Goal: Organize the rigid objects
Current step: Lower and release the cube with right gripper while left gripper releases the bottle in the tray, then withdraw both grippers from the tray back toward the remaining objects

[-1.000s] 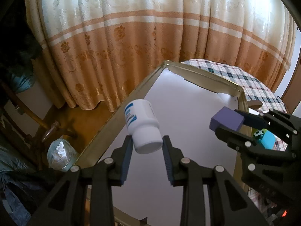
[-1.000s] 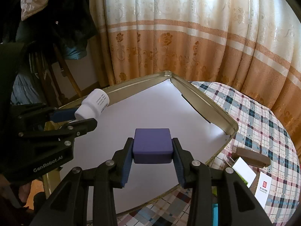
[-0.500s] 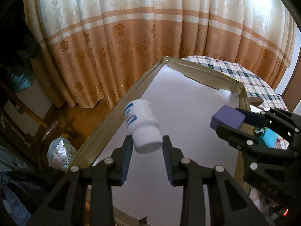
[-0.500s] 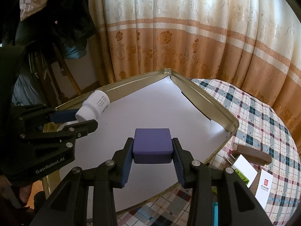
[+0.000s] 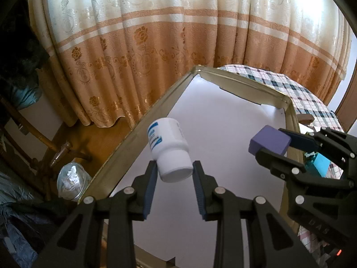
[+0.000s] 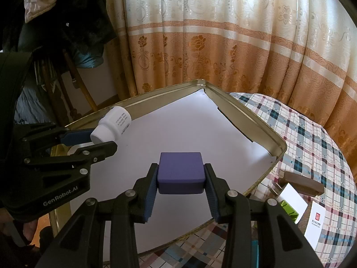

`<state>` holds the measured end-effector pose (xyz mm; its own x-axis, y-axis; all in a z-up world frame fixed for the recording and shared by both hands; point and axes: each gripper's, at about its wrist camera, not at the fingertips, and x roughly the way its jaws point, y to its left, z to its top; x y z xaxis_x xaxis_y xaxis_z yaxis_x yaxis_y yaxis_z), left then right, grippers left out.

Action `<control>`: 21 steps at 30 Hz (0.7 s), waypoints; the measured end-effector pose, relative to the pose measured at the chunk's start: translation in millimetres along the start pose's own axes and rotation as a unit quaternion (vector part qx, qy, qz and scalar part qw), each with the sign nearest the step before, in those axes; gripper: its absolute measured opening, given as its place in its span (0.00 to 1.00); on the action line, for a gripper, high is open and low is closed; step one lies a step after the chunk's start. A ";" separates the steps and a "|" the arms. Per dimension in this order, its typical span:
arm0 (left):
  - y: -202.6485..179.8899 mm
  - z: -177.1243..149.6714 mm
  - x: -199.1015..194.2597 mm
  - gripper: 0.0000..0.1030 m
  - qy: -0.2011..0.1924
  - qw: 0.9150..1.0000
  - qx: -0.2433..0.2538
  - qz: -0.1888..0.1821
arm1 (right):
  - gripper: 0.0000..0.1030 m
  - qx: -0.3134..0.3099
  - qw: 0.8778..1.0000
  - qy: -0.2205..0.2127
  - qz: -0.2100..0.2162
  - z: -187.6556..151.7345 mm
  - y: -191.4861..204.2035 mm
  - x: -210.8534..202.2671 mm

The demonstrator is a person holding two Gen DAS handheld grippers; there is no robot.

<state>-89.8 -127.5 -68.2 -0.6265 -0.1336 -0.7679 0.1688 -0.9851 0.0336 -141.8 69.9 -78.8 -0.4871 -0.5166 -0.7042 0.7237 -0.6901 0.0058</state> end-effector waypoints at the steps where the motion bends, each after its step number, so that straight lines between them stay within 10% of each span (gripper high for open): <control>1: 0.3 -0.1 -0.1 0.30 0.000 1.000 0.000 0.000 | 0.41 0.000 1.000 0.000 0.000 0.2 0.4 0.3; 6: 2.9 0.8 0.7 0.35 0.006 1.000 -0.005 0.009 | 0.46 0.002 1.000 -0.001 0.005 0.7 1.2 0.3; 9: 3.0 1.0 -2.7 0.60 0.003 1.000 -0.006 0.015 | 0.70 0.008 1.000 -0.005 0.007 1.4 0.3 -1.5; 21: -12.1 2.6 -33.0 0.75 -0.019 1.000 -0.009 -0.004 | 0.70 0.062 0.997 -0.042 -0.009 -23.9 -38.2 -61.9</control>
<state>-73.2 -111.4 -41.7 -0.6566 -0.1307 -0.7428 0.1771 -0.9841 0.0166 -127.7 140.4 -52.4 -0.5425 -0.5408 -0.6429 0.6508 -0.7544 0.0855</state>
